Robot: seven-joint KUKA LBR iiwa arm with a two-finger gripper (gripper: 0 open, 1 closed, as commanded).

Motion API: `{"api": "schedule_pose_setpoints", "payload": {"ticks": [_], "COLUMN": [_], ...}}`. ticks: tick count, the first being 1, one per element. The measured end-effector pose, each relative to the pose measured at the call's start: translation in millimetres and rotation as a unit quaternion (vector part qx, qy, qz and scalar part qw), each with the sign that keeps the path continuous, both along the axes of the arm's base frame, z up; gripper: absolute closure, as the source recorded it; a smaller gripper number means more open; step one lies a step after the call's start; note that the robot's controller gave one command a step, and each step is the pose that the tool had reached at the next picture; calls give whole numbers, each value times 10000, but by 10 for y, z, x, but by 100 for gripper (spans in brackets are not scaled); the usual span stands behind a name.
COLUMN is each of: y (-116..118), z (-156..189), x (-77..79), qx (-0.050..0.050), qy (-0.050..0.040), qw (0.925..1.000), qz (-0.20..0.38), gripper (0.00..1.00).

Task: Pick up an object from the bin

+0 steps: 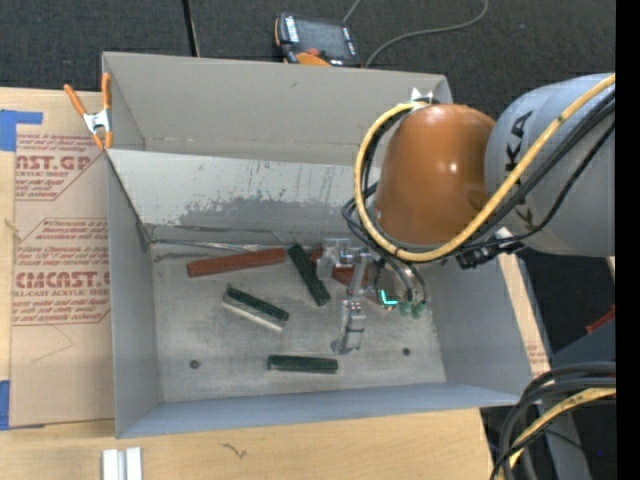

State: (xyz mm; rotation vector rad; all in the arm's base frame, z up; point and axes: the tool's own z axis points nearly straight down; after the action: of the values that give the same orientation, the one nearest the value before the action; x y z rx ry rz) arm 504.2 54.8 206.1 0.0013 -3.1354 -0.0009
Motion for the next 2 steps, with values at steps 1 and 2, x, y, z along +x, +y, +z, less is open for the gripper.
{"api": "schedule_pose_setpoints", "payload": {"ticks": [1,2], "y": [-163,-162], "z": [-1388,-1361], "x": [-165,-168], "qx": [3,3], "qy": [-47,-34], "qw": [9945,9945], "qz": [1042,1042], "gripper": [0,100]}}
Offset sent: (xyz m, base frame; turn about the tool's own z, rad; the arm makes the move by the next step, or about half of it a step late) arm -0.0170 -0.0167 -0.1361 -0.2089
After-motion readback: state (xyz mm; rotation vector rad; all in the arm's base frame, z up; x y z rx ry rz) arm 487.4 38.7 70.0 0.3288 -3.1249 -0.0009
